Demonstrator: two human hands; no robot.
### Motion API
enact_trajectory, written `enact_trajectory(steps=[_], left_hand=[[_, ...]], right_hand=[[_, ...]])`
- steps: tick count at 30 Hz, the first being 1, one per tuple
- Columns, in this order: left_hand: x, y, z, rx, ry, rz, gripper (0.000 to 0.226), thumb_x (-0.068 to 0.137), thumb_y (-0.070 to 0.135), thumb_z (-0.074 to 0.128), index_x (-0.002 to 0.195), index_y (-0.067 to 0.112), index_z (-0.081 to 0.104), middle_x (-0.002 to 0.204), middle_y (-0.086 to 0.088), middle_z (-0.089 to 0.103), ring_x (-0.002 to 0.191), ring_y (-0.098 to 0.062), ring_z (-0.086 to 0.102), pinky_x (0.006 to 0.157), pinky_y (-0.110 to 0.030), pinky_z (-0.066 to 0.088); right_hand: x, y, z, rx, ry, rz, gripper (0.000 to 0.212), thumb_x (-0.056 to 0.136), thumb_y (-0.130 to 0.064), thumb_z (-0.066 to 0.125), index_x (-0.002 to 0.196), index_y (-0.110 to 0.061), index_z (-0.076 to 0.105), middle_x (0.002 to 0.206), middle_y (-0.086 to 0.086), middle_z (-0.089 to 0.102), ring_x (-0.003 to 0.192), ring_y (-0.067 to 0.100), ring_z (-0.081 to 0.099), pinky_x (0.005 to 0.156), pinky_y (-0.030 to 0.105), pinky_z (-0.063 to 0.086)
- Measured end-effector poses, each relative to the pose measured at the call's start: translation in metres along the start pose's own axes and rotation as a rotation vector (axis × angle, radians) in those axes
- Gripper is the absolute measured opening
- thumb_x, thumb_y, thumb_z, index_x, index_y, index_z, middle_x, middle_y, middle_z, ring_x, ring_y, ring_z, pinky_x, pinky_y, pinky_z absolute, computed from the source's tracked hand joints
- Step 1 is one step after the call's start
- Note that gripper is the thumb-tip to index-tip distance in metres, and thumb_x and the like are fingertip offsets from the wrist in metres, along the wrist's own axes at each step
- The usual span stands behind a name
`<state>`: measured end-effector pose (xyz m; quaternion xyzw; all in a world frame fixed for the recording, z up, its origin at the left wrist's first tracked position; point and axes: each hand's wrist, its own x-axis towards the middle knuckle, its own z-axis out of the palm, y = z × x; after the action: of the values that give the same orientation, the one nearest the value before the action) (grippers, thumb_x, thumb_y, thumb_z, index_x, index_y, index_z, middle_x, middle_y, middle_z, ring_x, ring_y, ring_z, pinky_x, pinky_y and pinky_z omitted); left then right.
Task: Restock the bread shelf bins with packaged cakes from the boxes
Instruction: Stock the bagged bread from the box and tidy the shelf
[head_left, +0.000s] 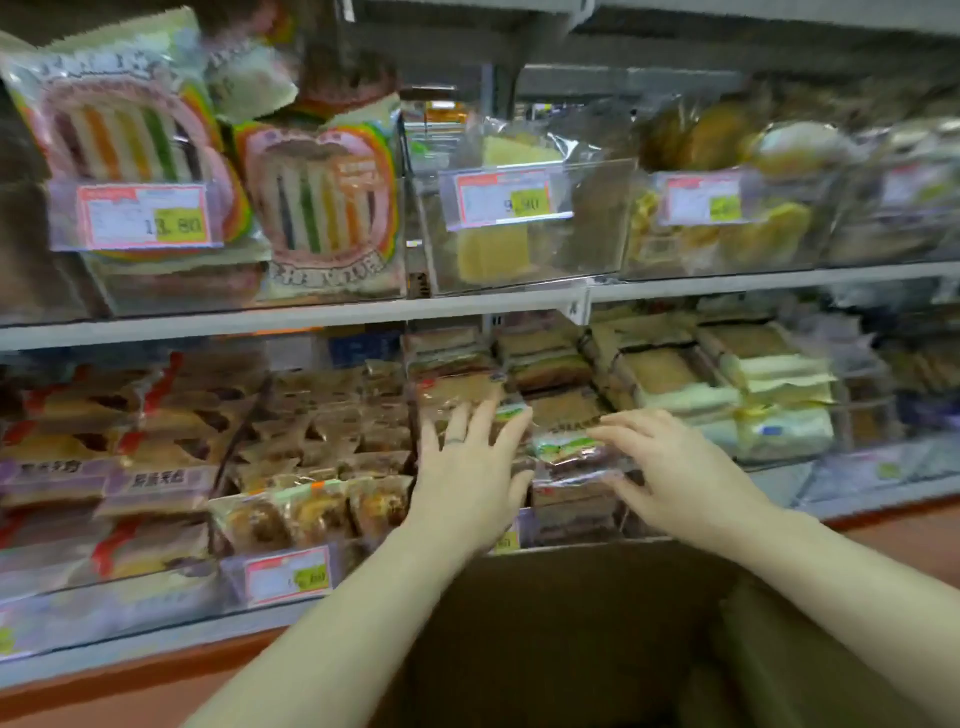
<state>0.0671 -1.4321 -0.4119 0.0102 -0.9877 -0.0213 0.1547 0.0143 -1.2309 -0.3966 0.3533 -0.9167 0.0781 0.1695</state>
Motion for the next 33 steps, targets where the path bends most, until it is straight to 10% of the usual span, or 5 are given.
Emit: enact_trajectory(steps=[6,12,17,22,33], left_hand=[[0.017,-0.004,0.02,0.272,-0.042,-0.002,0.066,0.1,0.052,0.028,0.149,0.036,-0.013,0.162,-0.002,0.0,0.148,-0.028,0.001,0.115,-0.059,0.002],[0.02,-0.02,0.025,0.226,0.098,0.081,0.085,0.062,0.046,0.083,0.137,0.028,0.047,0.127,-0.01,0.062,0.115,-0.036,0.06,0.096,-0.065,0.04],[0.016,-0.023,0.023,0.176,0.166,0.062,0.057,0.087,0.056,0.043,0.137,0.03,0.04,0.128,-0.005,0.061,0.118,-0.031,0.058,0.097,-0.058,0.041],[0.018,-0.028,0.012,-0.027,0.029,-0.132,0.064,0.091,0.052,0.051,0.147,0.04,0.022,0.155,0.003,0.022,0.143,-0.025,0.018,0.111,-0.042,0.032],[0.019,0.002,0.018,-0.119,0.156,0.115,0.044,0.094,0.023,0.056,0.137,0.024,0.047,0.136,0.003,0.046,0.125,-0.019,0.045,0.093,-0.032,0.048]], right_hand=[[0.023,0.022,0.04,0.0,-0.209,0.085,0.062,0.099,-0.046,0.036,0.152,-0.033,0.006,0.16,0.002,0.01,0.147,0.022,0.005,0.118,0.037,0.011],[0.029,0.005,0.075,-0.076,-0.196,0.081,0.051,0.101,-0.046,0.022,0.151,-0.037,0.012,0.159,0.005,0.014,0.144,0.035,0.008,0.116,0.046,0.011],[0.033,0.018,0.066,0.0,-0.256,0.081,0.056,0.098,-0.054,0.026,0.15,-0.042,0.009,0.16,-0.003,0.012,0.145,0.027,0.007,0.116,0.042,0.013],[0.034,0.012,0.043,0.206,-0.155,0.061,0.069,0.093,-0.051,0.048,0.15,-0.038,0.012,0.156,-0.008,0.024,0.144,0.016,0.016,0.118,0.037,0.014],[0.036,-0.003,0.034,0.579,0.027,0.141,0.051,0.093,-0.025,0.059,0.141,-0.03,0.043,0.139,-0.015,0.048,0.129,0.001,0.041,0.103,0.016,0.029]])
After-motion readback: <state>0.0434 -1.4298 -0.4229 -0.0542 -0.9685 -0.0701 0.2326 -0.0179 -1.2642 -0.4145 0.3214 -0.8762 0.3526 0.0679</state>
